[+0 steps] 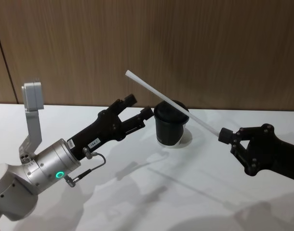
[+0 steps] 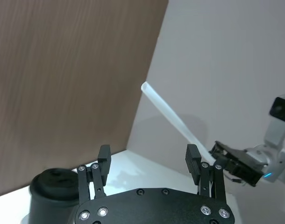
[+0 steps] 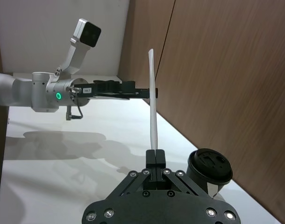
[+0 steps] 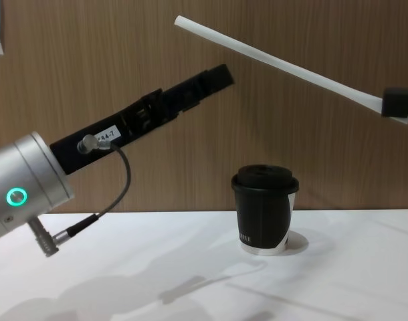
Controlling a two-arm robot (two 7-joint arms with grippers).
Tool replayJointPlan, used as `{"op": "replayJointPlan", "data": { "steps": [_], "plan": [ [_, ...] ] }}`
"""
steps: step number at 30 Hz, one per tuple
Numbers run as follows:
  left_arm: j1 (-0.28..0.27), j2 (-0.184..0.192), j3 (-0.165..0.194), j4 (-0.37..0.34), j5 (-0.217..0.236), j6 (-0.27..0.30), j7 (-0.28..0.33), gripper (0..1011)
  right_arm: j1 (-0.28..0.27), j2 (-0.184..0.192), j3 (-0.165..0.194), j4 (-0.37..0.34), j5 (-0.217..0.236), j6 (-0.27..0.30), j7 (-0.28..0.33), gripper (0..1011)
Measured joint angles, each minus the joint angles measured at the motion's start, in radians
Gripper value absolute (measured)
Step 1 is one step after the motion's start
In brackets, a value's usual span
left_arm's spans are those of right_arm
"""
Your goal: Pick up the straw with one hand, pass it to the other hand, and insert it into the cup.
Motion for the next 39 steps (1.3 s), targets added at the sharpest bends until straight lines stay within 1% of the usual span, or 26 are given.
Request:
{"op": "replayJointPlan", "data": {
  "steps": [6, 9, 17, 28, 39],
  "plan": [
    [-0.024, -0.017, 0.003, 0.040, -0.028, -0.018, -0.050, 1003, 0.000, 0.000, 0.000, 0.000, 0.000, 0.000, 0.000, 2],
    [-0.042, -0.032, 0.004, 0.066, -0.045, -0.034, -0.079, 1003, 0.000, 0.000, 0.000, 0.000, 0.000, 0.000, 0.000, 2],
    [-0.076, -0.057, 0.006, 0.115, -0.075, -0.065, -0.132, 1003, 0.000, 0.000, 0.000, 0.000, 0.000, 0.000, 0.000, 2],
    [-0.105, -0.082, 0.015, 0.151, -0.099, -0.086, -0.167, 1003, 0.000, 0.000, 0.000, 0.000, 0.000, 0.000, 0.000, 2],
    [-0.120, -0.095, 0.024, 0.168, -0.109, -0.093, -0.167, 994, 0.000, 0.000, 0.000, 0.000, 0.000, 0.000, 0.000, 2]
  ]
}}
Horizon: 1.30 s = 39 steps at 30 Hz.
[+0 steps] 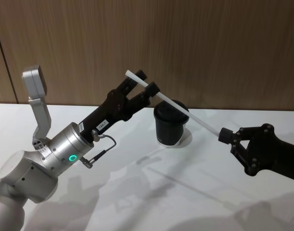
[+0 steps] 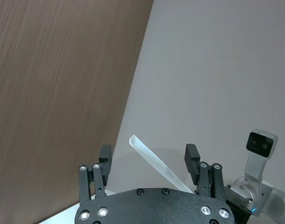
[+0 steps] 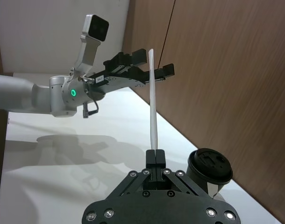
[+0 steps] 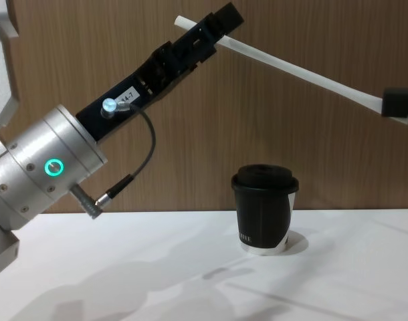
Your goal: Pick up the straw with one hand, pass it to the other hand, and insert it into the cup.
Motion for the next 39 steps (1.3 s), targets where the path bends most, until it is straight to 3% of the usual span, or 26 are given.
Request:
{"op": "replayJointPlan", "data": {
  "steps": [9, 21, 27, 39],
  "plan": [
    [-0.005, -0.005, 0.004, 0.006, -0.003, -0.003, 0.002, 814, 0.000, 0.000, 0.000, 0.000, 0.000, 0.000, 0.000, 2],
    [-0.008, -0.007, 0.006, 0.010, -0.005, -0.004, 0.003, 386, 0.000, 0.000, 0.000, 0.000, 0.000, 0.000, 0.000, 2],
    [-0.009, -0.008, 0.007, 0.011, -0.006, -0.005, 0.003, 223, 0.000, 0.000, 0.000, 0.000, 0.000, 0.000, 0.000, 2],
    [-0.010, -0.008, 0.007, 0.012, -0.006, -0.005, 0.004, 133, 0.000, 0.000, 0.000, 0.000, 0.000, 0.000, 0.000, 2]
  ]
}}
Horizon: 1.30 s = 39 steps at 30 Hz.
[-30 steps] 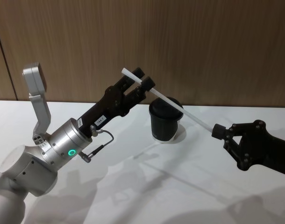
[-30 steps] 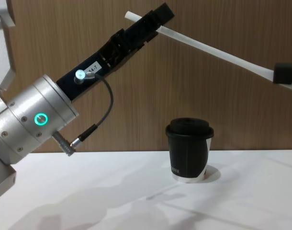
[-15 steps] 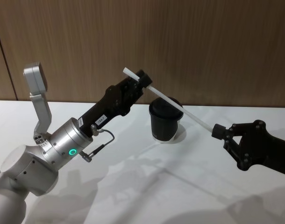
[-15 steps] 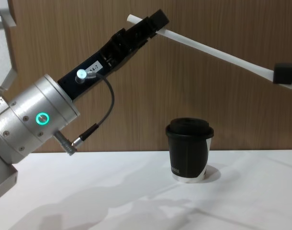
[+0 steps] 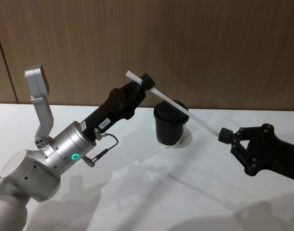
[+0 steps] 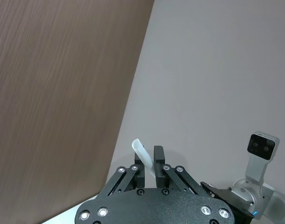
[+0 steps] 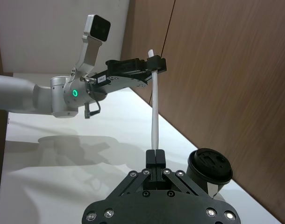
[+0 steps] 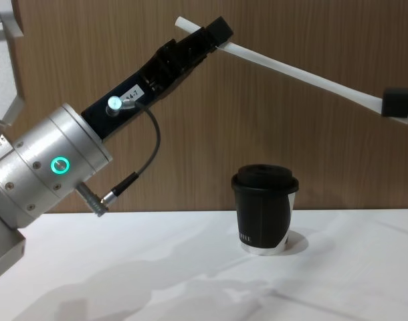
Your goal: Pick up the straw with one hand, pass it to the other hand, and insert it into the cup.
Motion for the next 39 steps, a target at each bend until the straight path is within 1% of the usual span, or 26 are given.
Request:
{"op": "replayJointPlan", "data": {
  "steps": [17, 20, 22, 24, 25, 27, 29, 30, 32, 34, 35, 36, 37, 39],
  "plan": [
    [0.000, 0.000, 0.000, 0.000, 0.000, 0.000, 0.000, 33, 0.000, 0.000, 0.000, 0.000, 0.000, 0.000, 0.000, 9],
    [0.000, 0.000, -0.001, 0.000, 0.000, 0.000, 0.001, 17, 0.000, 0.000, 0.000, 0.000, 0.000, 0.000, 0.000, 62],
    [0.000, 0.000, -0.001, 0.000, 0.000, 0.000, 0.001, 13, 0.000, 0.000, 0.000, 0.000, 0.000, 0.000, 0.000, 131],
    [0.000, 0.000, -0.001, 0.000, 0.000, 0.000, 0.001, 13, 0.000, 0.000, 0.000, 0.000, 0.000, 0.000, 0.000, 160],
    [0.000, 0.000, -0.001, 0.000, 0.000, 0.000, 0.001, 12, 0.000, 0.000, 0.000, 0.000, 0.000, 0.000, 0.000, 212],
    [0.000, 0.000, -0.001, 0.000, 0.000, 0.000, 0.001, 12, 0.000, 0.000, 0.000, 0.000, 0.000, 0.000, 0.000, 258],
    [0.000, 0.000, -0.001, 0.000, 0.000, 0.000, 0.001, 13, 0.000, 0.000, 0.000, 0.000, 0.000, 0.000, 0.000, 336],
    [0.000, 0.000, -0.001, 0.000, 0.000, 0.000, 0.001, 13, 0.000, 0.000, 0.000, 0.000, 0.000, 0.000, 0.000, 350],
    [0.000, 0.000, -0.001, 0.000, 0.000, 0.000, 0.001, 13, 0.000, 0.000, 0.000, 0.000, 0.000, 0.000, 0.000, 435],
    [0.000, 0.000, 0.000, 0.000, 0.000, 0.000, 0.001, 12, 0.000, 0.000, 0.000, 0.000, 0.000, 0.000, 0.000, 475],
    [0.000, 0.000, 0.000, 0.000, 0.000, 0.000, 0.001, 12, 0.000, 0.000, 0.000, 0.000, 0.000, 0.000, 0.000, 516],
    [0.000, 0.001, 0.000, -0.001, 0.000, 0.000, 0.001, 13, 0.000, 0.000, 0.000, 0.000, 0.000, 0.000, 0.000, 536],
    [-0.001, 0.002, 0.001, -0.002, 0.001, -0.001, 0.004, 13, 0.000, 0.000, 0.000, 0.000, 0.000, 0.000, 0.000, 597],
    [-0.001, 0.004, 0.002, -0.004, 0.004, -0.002, 0.007, 13, 0.000, 0.000, 0.000, 0.000, 0.000, 0.000, 0.000, 635]
  ]
}}
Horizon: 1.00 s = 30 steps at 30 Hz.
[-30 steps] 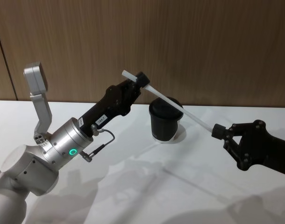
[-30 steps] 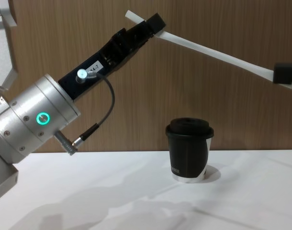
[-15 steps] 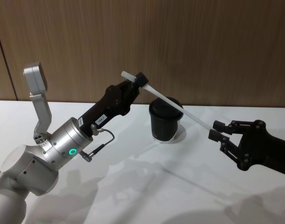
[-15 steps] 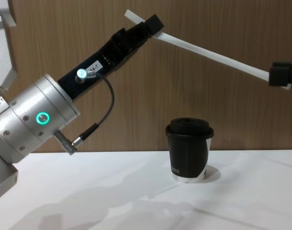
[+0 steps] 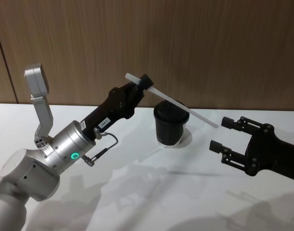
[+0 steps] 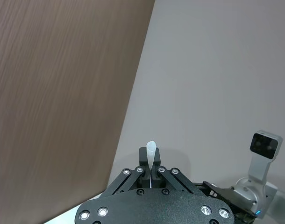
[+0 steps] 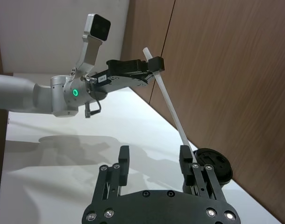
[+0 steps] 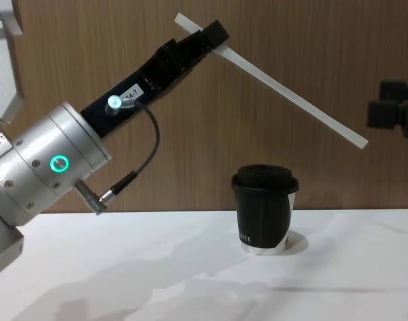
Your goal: Pick up the straw with one hand, pass it to the other hand, and insert it into the cup.
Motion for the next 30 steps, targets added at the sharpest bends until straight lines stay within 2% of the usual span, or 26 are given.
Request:
{"op": "replayJointPlan", "data": {
  "steps": [1, 4, 7, 8, 9, 13, 21, 30],
  "plan": [
    [-0.001, 0.003, 0.002, -0.004, 0.007, -0.003, 0.005, 13, 0.000, 0.000, 0.000, 0.000, 0.000, 0.000, 0.000, 693],
    [-0.003, 0.009, 0.004, -0.010, 0.020, -0.009, 0.018, 12, 0.000, 0.000, 0.000, 0.000, 0.000, 0.000, 0.000, 748],
    [-0.006, 0.020, 0.009, -0.024, 0.050, -0.026, 0.044, 13, 0.000, 0.000, 0.000, 0.000, 0.000, 0.000, 0.000, 863],
    [-0.006, 0.020, 0.009, -0.024, 0.050, -0.026, 0.044, 13, 0.000, 0.000, 0.000, 0.000, 0.000, 0.000, 0.000, 863],
    [-0.006, 0.025, 0.011, -0.031, 0.065, -0.035, 0.059, 13, 0.000, 0.000, 0.000, 0.000, 0.000, 0.000, 0.000, 923],
    [-0.007, 0.035, 0.014, -0.047, 0.100, -0.058, 0.094, 13, 0.000, 0.000, 0.000, 0.000, 0.000, 0.000, 0.000, 1001],
    [-0.012, 0.060, 0.018, -0.085, 0.198, -0.104, 0.184, 13, 0.000, 0.000, 0.000, 0.000, 0.000, 0.000, 0.000, 1001],
    [-0.035, 0.085, 0.026, -0.117, 0.315, -0.129, 0.268, 13, 0.000, 0.000, 0.000, 0.000, 0.000, 0.000, 0.000, 1001]
  ]
}}
